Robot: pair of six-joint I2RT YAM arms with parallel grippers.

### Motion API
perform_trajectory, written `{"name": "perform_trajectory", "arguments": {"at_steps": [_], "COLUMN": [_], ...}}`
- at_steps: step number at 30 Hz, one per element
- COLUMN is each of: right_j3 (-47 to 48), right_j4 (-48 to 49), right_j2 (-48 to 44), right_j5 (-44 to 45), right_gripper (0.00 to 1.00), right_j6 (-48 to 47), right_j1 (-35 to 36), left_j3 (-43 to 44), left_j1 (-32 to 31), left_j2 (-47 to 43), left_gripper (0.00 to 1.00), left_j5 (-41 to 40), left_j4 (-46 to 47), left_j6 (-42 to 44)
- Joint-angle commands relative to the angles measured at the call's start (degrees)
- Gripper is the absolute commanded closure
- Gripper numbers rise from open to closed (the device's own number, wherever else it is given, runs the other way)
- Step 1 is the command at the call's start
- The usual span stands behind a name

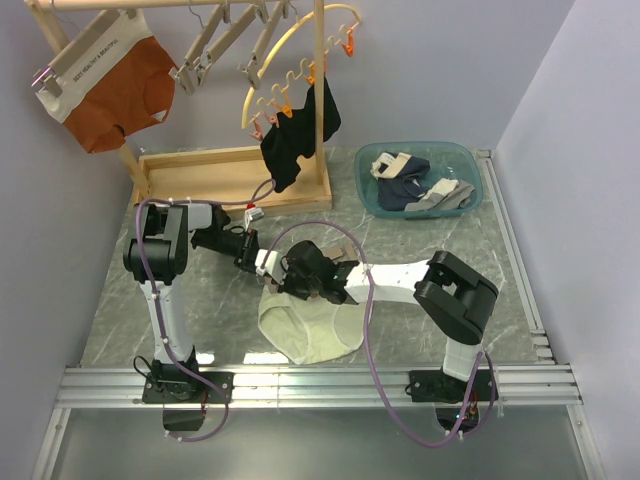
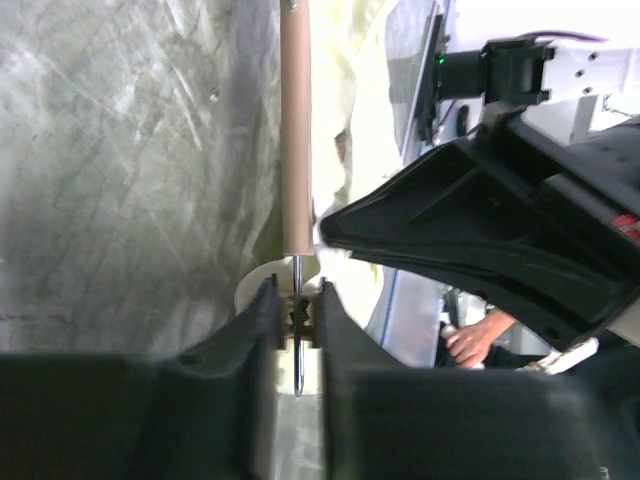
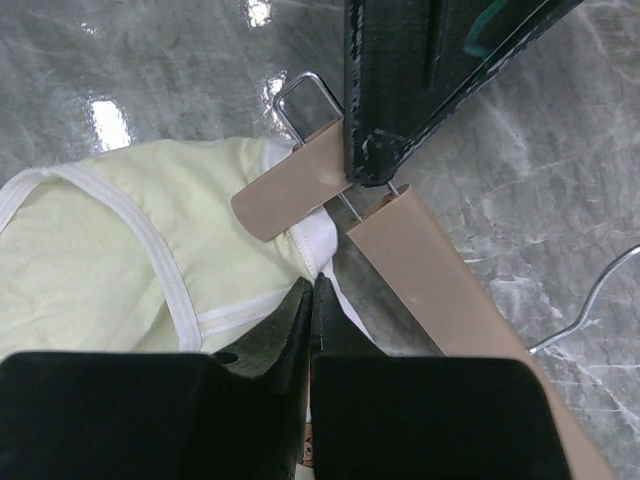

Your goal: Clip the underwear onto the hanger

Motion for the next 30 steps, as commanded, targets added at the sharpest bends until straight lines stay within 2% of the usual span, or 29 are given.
{"name": "perform_trajectory", "arguments": {"at_steps": [1,2,5,13,17,20,22,23,26,30], "right_j3": [2.6,2.6,2.7,3.9,3.4,3.4,3.6,3.8,3.8,2.1], "right_j4": [0.9,0.8,0.4,-2.0,-3.3,-4.9,-6.9,-7.6,-10.4,-12.0], "right_j2": [-0.1,-0.1,-0.1,0.6,-0.8,-2.6,-3.7,-4.7,-7.2,-11.3], "right_j5": [0.5,0.5,0.4,-0.6,-0.7,-0.9,-1.4,-1.7,-2.6,-3.7], "right_gripper": [1.0,1.0,1.0,0.99,0.87,0.73,0.69,0.61,0.49,0.49], "right_j6": [0.2,0.1,-0.2,-0.7,-0.1,0.7,1.2,1.7,2.5,4.8], "right_j1": [-0.4,-0.4,-0.4,-0.4,-0.3,-0.3,-0.3,-0.3,-0.4,-1.9], "left_j3": [-0.8,-0.9,-0.8,0.4,1.5,2.1,2.1,2.1,0.8,-0.2], "left_j1": [-0.4,-0.4,-0.4,-0.4,-0.3,-0.2,-0.2,-0.2,-0.3,-1.1], "left_j2": [-2.2,-2.5,-3.4,-4.6,-7.0,-9.2,-10.8,-11.4,-15.8,-20.2], "left_gripper": [0.73,0.64,0.54,0.44,0.39,0.36,0.35,0.35,0.33,0.32], "left_j5": [-2.9,-3.2,-4.0,-5.0,-7.4,-9.5,-11.3,-12.1,-15.5,-18.6], "left_j4": [2.3,2.8,4.0,4.0,4.9,5.8,6.3,6.7,9.4,11.9], "left_j6": [-1.2,-1.6,-2.6,-3.2,-4.6,-6.0,-6.6,-7.0,-8.8,-10.1]}}
